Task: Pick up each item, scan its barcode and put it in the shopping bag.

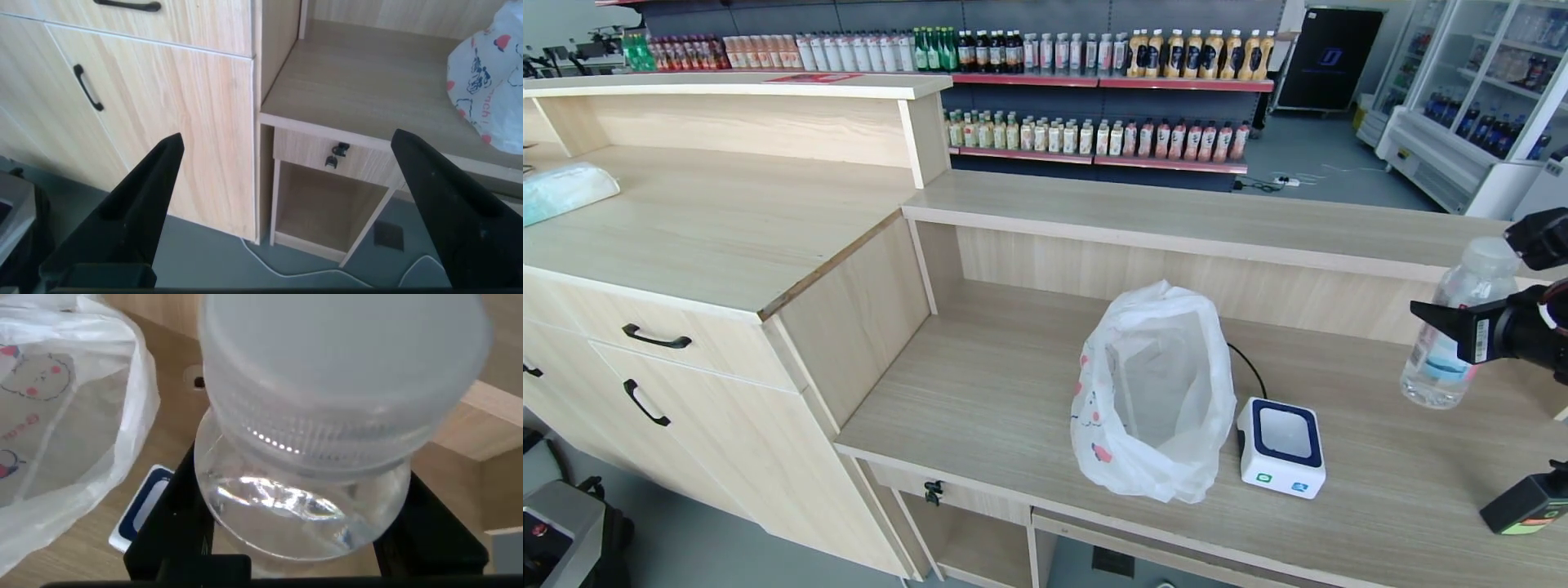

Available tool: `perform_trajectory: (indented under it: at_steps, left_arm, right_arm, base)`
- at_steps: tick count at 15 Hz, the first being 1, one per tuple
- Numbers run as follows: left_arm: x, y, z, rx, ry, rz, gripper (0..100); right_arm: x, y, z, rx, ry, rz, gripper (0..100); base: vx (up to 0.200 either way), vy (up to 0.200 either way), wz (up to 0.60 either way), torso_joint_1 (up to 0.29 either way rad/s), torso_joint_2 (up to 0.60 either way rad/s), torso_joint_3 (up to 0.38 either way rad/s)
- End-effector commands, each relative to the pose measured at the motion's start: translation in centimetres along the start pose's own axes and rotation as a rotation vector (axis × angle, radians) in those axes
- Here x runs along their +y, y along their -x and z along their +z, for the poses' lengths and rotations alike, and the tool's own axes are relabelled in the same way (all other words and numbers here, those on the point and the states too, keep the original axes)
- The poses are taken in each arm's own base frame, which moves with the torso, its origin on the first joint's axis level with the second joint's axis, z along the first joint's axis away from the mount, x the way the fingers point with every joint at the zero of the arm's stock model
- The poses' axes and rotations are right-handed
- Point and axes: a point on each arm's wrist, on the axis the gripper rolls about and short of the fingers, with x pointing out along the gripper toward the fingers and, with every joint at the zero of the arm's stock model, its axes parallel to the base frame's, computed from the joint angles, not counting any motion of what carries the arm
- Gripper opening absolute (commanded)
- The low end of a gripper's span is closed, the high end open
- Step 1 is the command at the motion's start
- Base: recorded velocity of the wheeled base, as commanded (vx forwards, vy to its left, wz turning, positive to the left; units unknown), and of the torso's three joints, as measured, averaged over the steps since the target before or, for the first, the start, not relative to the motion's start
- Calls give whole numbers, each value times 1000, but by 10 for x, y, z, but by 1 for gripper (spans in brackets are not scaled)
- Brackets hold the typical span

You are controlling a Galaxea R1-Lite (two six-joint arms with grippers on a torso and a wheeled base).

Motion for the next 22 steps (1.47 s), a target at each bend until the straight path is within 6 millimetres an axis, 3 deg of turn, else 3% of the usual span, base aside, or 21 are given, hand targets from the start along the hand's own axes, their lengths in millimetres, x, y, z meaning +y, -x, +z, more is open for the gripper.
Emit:
perform_trajectory:
  at_steps: [1, 4, 10, 14, 18, 22]
  left_arm:
    - [0, 0, 0, 0, 0, 1, 100]
    - [0, 0, 0, 0, 0, 1, 100]
    - [0, 0, 0, 0, 0, 1, 100]
    - [0, 0, 0, 0, 0, 1, 100]
    - [0, 0, 0, 0, 0, 1, 100]
    - [0, 0, 0, 0, 0, 1, 100]
  right_arm:
    - [17, 29, 11, -44, -10, -15, 0]
    - [22, 34, 20, -103, 3, -3, 0]
    - [34, 27, 28, -126, -12, -13, 0]
    - [37, -8, 18, -59, -157, 21, 0]
    - [48, -60, -4, -80, -170, 34, 0]
    - [57, -80, -11, -123, -166, 71, 0]
  base:
    - [0, 0, 0, 0, 0, 0]
    - [0, 0, 0, 0, 0, 0]
    - [0, 0, 600, 4, 1, 2]
    - [0, 0, 150, -58, 151, 86]
    - [0, 0, 0, -144, 362, 215]
    - [0, 0, 0, -71, 180, 106]
